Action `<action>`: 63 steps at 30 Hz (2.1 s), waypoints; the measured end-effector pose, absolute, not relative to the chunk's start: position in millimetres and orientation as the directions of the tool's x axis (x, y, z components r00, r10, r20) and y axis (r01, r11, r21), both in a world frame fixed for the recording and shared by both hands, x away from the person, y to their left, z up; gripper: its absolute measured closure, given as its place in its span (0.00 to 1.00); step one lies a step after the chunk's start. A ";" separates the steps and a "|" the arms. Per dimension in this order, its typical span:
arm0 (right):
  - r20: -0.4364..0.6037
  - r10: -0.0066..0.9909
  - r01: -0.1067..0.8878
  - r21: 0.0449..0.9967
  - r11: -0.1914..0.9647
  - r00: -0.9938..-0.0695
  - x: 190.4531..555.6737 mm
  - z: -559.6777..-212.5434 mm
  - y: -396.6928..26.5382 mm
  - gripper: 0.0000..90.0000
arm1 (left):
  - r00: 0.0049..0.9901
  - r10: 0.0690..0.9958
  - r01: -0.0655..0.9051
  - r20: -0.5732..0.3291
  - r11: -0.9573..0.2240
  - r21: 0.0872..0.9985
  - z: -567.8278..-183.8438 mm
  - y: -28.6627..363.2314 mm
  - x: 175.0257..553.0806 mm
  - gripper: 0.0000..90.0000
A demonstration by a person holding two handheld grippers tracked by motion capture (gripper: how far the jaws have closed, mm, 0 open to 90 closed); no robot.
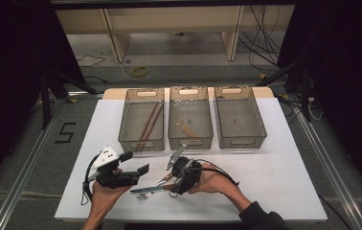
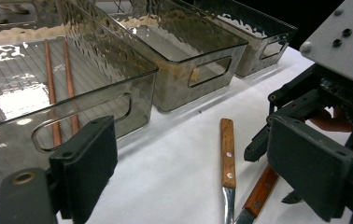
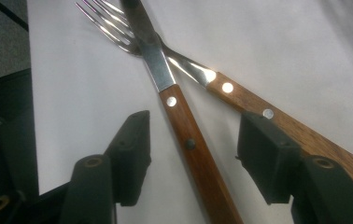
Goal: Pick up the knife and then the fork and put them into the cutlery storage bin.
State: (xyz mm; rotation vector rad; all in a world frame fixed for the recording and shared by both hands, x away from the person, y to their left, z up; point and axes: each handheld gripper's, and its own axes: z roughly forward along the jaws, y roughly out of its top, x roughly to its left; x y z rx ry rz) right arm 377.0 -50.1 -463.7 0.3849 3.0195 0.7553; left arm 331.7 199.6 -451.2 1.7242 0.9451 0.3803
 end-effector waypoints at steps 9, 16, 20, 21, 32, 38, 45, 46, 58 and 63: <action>0.041 0.203 0.201 0.433 0.879 -0.978 373.9 -466.5 -42.1 0.61 | 0.637 0.746 0.406 -0.194 -0.111 0.907 -451.8 197.9 331.1 0.17; 0.009 0.193 0.179 0.408 0.895 -0.981 373.3 -471.9 -38.3 0.68 | 0.637 0.746 0.405 -0.194 -0.109 0.908 -451.8 199.0 331.1 0.17; -0.010 0.188 0.168 0.396 0.903 -0.982 371.6 -473.1 -37.4 0.70 | 0.637 0.746 0.405 -0.194 -0.110 0.908 -451.9 198.7 331.2 0.17; -0.011 0.186 0.167 0.397 0.903 -0.982 371.7 -473.2 -37.5 0.71 | 0.637 0.746 0.405 -0.194 -0.110 0.908 -451.9 198.7 331.2 0.17; -0.023 0.166 0.147 0.364 0.920 -0.986 366.3 -471.6 -35.3 0.82 | 0.638 0.745 0.405 -0.193 -0.112 0.907 -451.9 198.3 330.8 0.17; -0.022 0.177 0.157 0.358 0.921 -0.984 365.8 -471.4 -34.1 0.85 | 0.639 0.745 0.404 -0.191 -0.113 0.908 -451.8 198.6 330.9 0.17; -0.009 0.191 0.175 0.357 0.918 -0.982 366.7 -470.7 -34.4 0.86 | 0.638 0.746 0.403 -0.191 -0.112 0.908 -451.8 198.9 330.9 0.17; -0.006 0.200 0.184 0.356 0.916 -0.980 366.4 -470.4 -34.7 0.86 | 0.637 0.746 0.402 -0.191 -0.111 0.909 -451.8 199.1 330.9 0.17; 0.040 0.268 0.256 0.455 0.853 -0.963 375.8 -453.3 -56.0 0.86 | 0.636 0.749 0.396 -0.187 -0.108 0.912 -451.2 199.8 330.1 0.17; 0.048 0.303 0.288 0.484 0.826 -0.952 380.0 -442.8 -70.9 0.86 | 0.636 0.748 0.396 -0.188 -0.107 0.912 -451.3 199.4 330.1 0.17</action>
